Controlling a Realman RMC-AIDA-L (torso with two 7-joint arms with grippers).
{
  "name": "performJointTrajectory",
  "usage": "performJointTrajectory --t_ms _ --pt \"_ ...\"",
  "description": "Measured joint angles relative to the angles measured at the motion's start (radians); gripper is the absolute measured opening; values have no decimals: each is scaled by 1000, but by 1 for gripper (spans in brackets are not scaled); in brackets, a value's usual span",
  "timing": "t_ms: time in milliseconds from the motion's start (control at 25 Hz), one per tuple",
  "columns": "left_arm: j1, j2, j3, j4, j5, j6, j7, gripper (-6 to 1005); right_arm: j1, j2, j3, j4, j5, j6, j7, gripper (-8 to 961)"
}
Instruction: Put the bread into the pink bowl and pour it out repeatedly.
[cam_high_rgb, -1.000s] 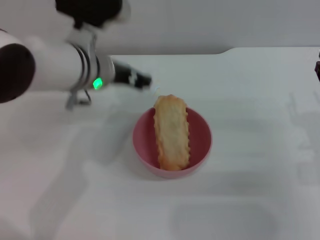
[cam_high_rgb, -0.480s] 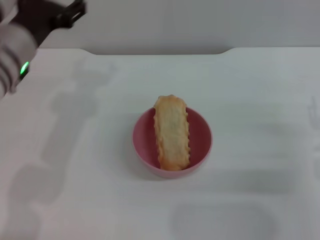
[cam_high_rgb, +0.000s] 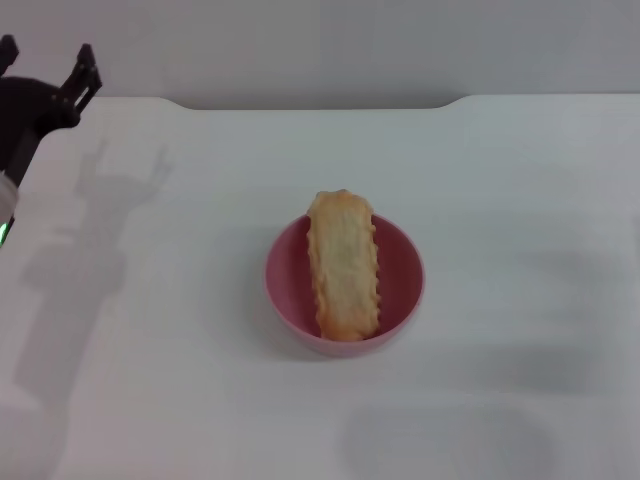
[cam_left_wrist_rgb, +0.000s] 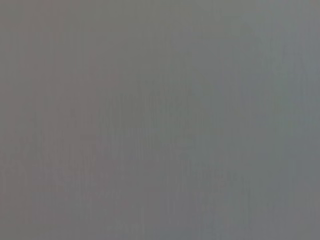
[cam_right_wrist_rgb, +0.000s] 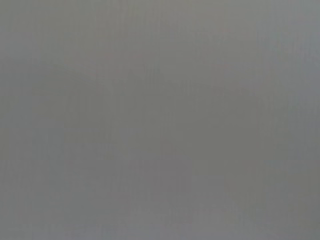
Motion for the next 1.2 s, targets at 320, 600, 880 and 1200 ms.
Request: performJointTrajectory --t_ms 320,600,880,1200 --pt "-29 0 22 -155 -7 141 10 865 13 1 -52 62 2 -99 1 634" --pt "-30 0 13 -182 -42 148 3 865 18 2 -76 75 2 -154 2 634" --pt "-38 0 11 -197 -55 137 7 864 21 5 -88 81 30 -162 9 633" --pt "-40 2 12 -203 -57 146 6 863 25 4 -105 84 31 -172 23 633"
